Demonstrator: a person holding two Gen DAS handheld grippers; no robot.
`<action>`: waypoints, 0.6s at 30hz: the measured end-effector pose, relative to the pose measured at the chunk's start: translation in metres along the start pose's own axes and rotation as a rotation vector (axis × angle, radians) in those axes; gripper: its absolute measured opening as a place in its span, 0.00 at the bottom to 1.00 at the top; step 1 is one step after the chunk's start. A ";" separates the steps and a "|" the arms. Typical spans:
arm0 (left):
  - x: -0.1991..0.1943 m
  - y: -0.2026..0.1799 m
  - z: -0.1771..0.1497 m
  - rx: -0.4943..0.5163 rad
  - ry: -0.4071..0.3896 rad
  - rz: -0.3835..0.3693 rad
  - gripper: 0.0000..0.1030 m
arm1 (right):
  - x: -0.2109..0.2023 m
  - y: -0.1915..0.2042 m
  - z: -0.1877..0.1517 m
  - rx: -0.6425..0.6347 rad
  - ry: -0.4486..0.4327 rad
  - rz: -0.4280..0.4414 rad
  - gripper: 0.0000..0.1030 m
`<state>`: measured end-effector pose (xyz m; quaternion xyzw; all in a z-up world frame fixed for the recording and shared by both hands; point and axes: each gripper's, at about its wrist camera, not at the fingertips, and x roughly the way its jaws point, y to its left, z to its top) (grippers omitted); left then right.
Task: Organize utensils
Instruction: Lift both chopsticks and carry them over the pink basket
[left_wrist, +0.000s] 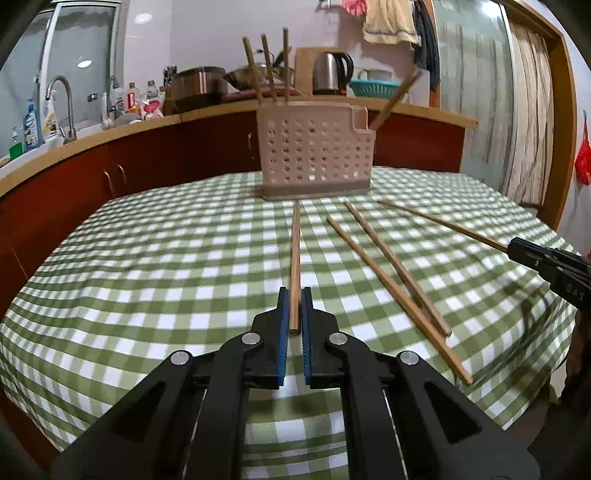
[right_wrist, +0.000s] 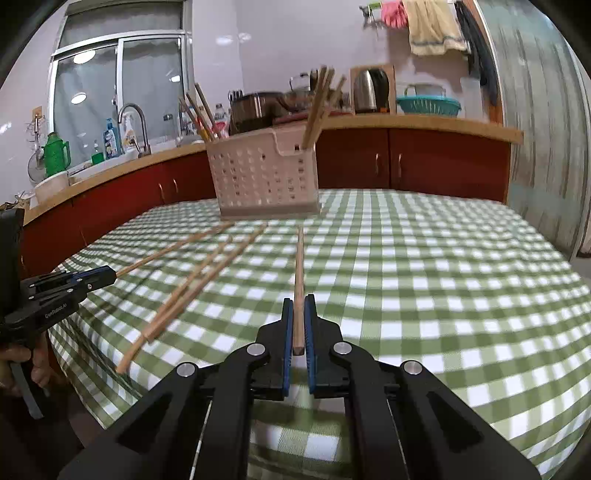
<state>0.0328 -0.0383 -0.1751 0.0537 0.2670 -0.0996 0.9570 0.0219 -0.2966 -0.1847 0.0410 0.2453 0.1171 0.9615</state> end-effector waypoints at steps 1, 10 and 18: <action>-0.002 0.001 0.001 0.001 -0.008 0.006 0.07 | -0.002 0.001 0.002 -0.002 -0.007 -0.001 0.07; -0.026 0.008 0.026 -0.001 -0.094 0.055 0.07 | -0.030 0.006 0.038 -0.027 -0.130 -0.007 0.07; -0.051 0.011 0.055 0.000 -0.159 0.075 0.07 | -0.050 0.011 0.065 -0.038 -0.211 -0.007 0.07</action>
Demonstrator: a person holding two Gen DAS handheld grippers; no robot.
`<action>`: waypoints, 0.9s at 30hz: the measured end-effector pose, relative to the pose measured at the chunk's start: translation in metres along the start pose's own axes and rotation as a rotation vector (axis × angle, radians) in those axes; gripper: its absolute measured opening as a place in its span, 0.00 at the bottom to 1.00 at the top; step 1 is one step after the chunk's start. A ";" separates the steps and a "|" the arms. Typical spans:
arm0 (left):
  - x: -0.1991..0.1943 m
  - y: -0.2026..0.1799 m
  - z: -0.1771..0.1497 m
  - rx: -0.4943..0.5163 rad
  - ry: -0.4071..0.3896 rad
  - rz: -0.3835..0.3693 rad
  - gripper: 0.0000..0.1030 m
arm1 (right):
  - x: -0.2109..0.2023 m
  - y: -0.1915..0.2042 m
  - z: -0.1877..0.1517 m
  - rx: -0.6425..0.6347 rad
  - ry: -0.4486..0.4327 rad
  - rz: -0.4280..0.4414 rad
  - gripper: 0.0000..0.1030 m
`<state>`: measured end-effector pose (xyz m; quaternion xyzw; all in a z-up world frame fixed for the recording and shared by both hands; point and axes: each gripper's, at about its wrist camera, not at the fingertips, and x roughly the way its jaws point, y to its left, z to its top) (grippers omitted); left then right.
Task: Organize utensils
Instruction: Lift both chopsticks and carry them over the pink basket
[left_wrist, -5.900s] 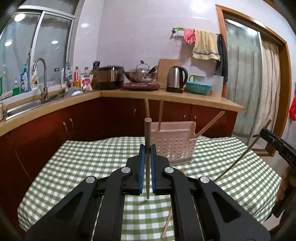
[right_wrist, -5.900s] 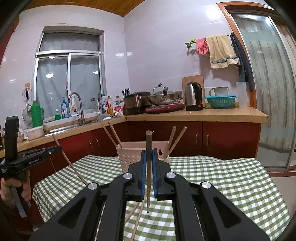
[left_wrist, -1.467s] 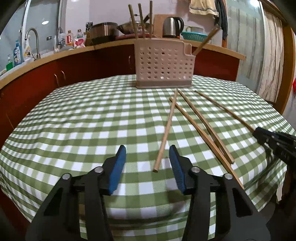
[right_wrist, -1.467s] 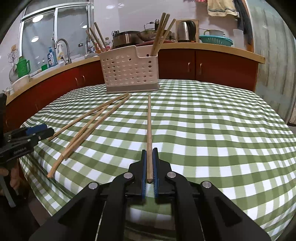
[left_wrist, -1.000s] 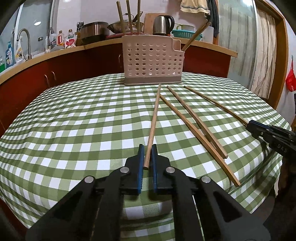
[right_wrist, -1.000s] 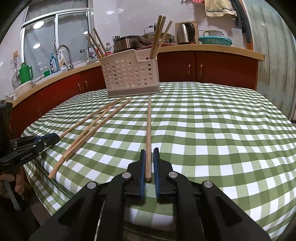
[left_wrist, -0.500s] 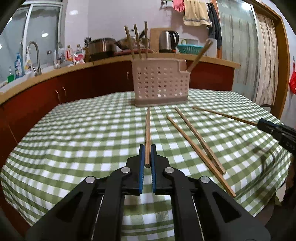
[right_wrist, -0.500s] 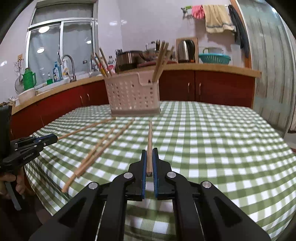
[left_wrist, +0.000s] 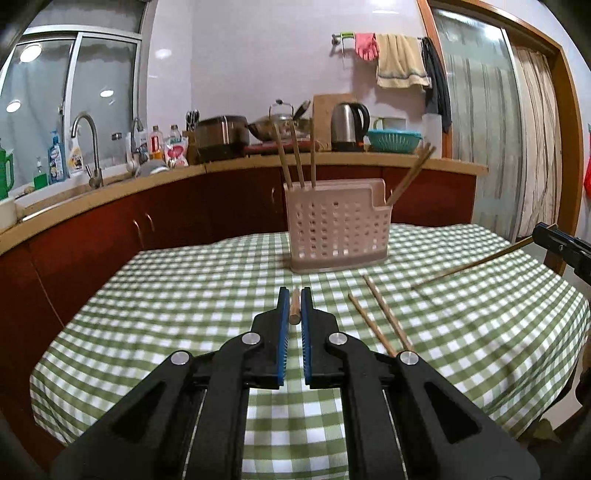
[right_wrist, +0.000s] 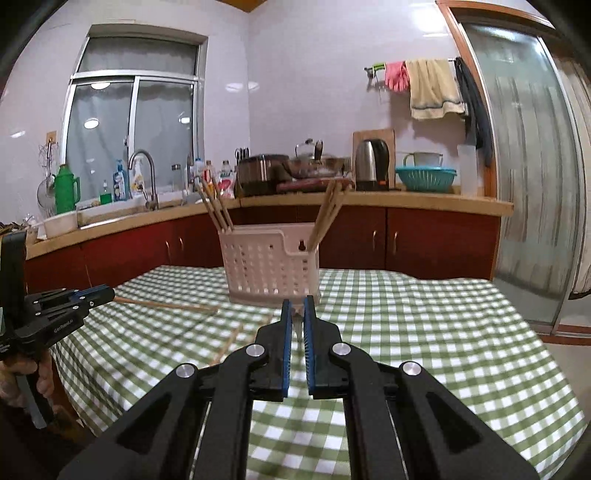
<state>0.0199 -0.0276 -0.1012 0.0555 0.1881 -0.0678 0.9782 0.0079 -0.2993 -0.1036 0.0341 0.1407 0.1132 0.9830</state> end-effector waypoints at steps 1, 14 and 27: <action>-0.002 0.001 0.004 0.001 -0.006 0.001 0.07 | -0.001 0.000 0.003 -0.001 -0.008 0.000 0.07; 0.004 0.008 0.047 0.010 -0.072 -0.007 0.07 | 0.011 0.002 0.035 -0.016 -0.038 0.007 0.07; 0.042 0.012 0.079 0.012 -0.094 -0.012 0.07 | 0.049 0.001 0.062 -0.029 -0.032 0.013 0.07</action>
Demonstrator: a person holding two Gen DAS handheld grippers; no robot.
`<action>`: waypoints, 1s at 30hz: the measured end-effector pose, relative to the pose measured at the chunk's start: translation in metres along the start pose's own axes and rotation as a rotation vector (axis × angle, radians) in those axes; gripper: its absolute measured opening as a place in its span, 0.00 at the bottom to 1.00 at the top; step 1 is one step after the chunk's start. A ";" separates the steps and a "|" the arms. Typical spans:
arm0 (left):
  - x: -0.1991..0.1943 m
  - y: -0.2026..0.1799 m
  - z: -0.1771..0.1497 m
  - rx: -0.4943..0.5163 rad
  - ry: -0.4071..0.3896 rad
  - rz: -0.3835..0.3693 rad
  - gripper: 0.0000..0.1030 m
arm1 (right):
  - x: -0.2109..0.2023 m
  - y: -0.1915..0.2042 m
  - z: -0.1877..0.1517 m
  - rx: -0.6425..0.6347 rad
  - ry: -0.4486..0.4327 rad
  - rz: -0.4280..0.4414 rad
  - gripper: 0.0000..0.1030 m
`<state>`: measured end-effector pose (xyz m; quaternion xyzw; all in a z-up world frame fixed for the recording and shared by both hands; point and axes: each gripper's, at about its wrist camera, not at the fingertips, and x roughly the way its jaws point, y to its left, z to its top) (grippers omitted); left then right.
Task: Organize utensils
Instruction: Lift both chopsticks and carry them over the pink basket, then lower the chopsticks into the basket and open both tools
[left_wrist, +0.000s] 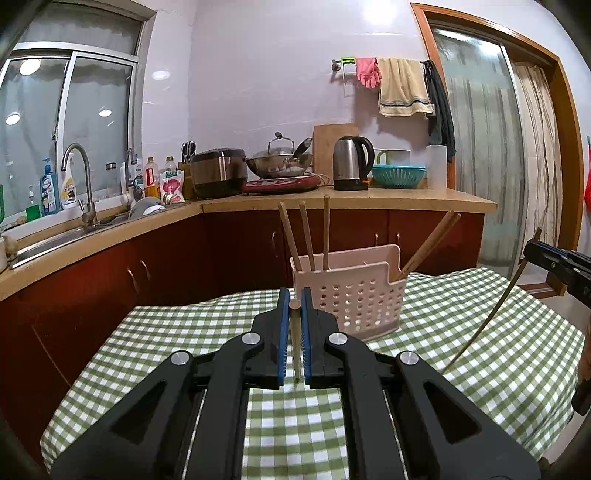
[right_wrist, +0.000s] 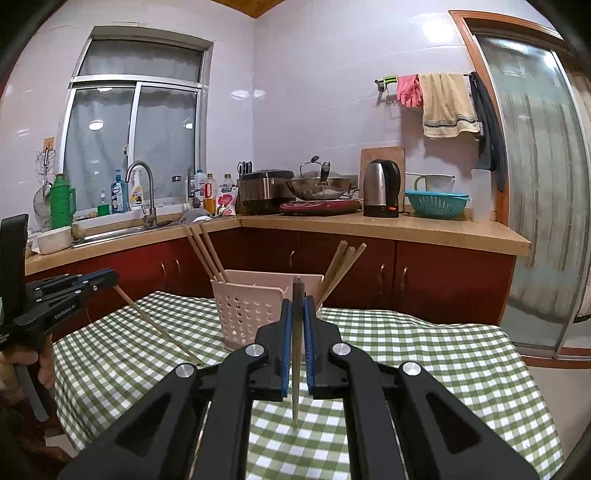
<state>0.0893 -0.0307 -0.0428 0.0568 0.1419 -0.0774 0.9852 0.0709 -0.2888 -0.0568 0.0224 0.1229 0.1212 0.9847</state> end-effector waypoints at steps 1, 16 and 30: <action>0.003 0.000 0.002 -0.001 -0.004 -0.001 0.07 | 0.003 0.000 0.002 0.002 0.000 0.002 0.07; 0.024 0.010 0.020 -0.032 -0.041 -0.011 0.06 | 0.025 0.003 0.013 0.009 0.002 0.023 0.07; -0.002 -0.001 0.075 -0.029 -0.141 -0.098 0.06 | 0.013 0.001 0.057 0.041 -0.102 0.078 0.07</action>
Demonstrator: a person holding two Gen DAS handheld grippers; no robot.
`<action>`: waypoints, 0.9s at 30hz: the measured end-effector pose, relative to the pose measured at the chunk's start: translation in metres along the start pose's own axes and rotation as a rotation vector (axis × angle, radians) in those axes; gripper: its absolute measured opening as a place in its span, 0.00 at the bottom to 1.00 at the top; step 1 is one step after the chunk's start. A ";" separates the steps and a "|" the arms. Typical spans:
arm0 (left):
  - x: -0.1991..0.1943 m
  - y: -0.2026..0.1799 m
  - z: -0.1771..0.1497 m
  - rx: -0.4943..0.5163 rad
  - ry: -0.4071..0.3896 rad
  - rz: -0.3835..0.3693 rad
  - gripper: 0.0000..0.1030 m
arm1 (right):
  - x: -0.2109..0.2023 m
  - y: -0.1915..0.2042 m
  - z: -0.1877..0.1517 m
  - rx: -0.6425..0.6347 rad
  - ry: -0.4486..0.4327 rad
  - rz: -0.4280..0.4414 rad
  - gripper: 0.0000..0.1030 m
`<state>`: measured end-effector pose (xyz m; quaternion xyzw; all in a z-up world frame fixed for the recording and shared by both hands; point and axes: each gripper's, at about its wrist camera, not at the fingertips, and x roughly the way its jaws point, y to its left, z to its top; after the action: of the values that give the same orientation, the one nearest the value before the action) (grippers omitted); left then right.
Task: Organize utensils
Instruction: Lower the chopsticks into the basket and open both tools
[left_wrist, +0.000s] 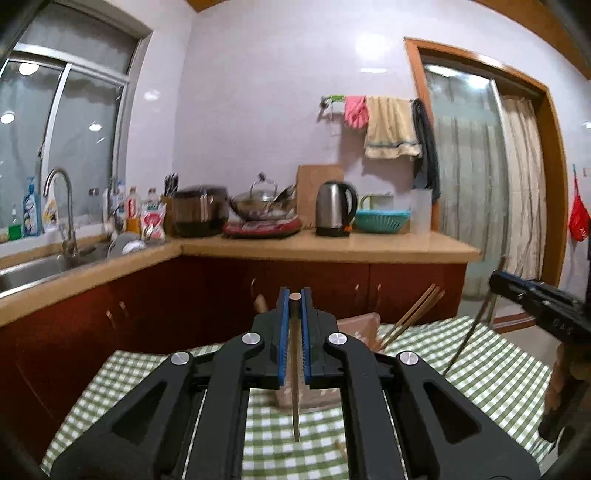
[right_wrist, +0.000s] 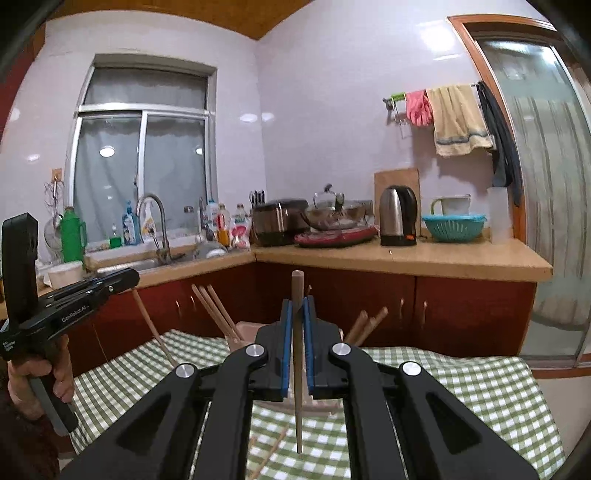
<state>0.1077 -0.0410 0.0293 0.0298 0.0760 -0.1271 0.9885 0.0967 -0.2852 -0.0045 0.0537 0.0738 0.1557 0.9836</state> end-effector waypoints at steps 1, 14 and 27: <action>0.000 -0.002 0.007 0.000 -0.014 -0.013 0.06 | 0.000 0.001 0.005 -0.003 -0.013 0.005 0.07; 0.018 -0.023 0.063 0.017 -0.159 -0.065 0.06 | 0.017 -0.004 0.056 -0.034 -0.159 0.037 0.07; 0.071 -0.013 0.072 0.022 -0.183 -0.007 0.06 | 0.066 -0.021 0.059 -0.041 -0.172 0.029 0.07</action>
<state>0.1831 -0.0764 0.0883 0.0286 -0.0158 -0.1334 0.9905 0.1750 -0.2893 0.0423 0.0477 -0.0148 0.1661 0.9848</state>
